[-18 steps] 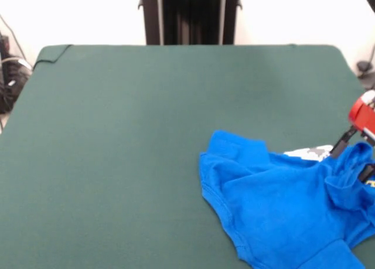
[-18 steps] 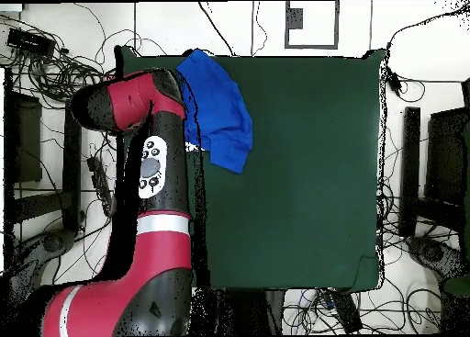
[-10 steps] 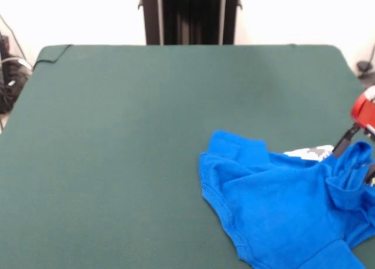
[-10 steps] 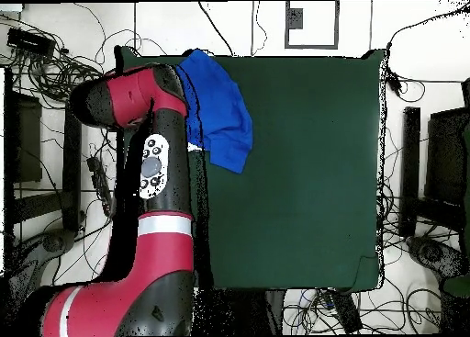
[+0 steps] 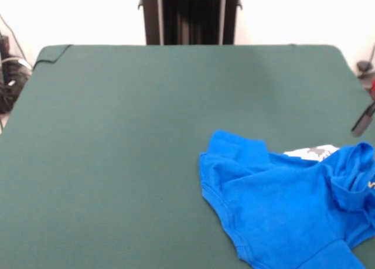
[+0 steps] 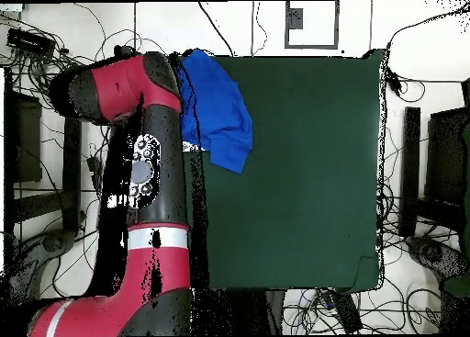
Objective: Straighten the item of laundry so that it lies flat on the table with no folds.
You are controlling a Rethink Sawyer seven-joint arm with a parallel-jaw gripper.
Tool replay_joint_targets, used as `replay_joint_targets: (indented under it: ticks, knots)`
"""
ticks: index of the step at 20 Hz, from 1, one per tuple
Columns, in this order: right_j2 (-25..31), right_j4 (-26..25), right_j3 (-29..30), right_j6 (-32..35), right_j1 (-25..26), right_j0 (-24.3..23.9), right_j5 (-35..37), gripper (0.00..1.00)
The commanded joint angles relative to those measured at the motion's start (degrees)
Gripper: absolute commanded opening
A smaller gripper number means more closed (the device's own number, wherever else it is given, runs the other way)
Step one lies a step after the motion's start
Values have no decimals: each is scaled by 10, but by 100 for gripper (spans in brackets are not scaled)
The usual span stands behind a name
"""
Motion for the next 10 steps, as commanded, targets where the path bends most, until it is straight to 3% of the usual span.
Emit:
replay_joint_targets:
  ticks: [1, 7, 10]
  knots:
    - [55, 37, 53, -94, -105, 10, 167, 100]
    - [49, 9, 37, -110, -104, 10, 164, 100]
    - [48, -24, 44, -133, -79, 2, 100, 100]
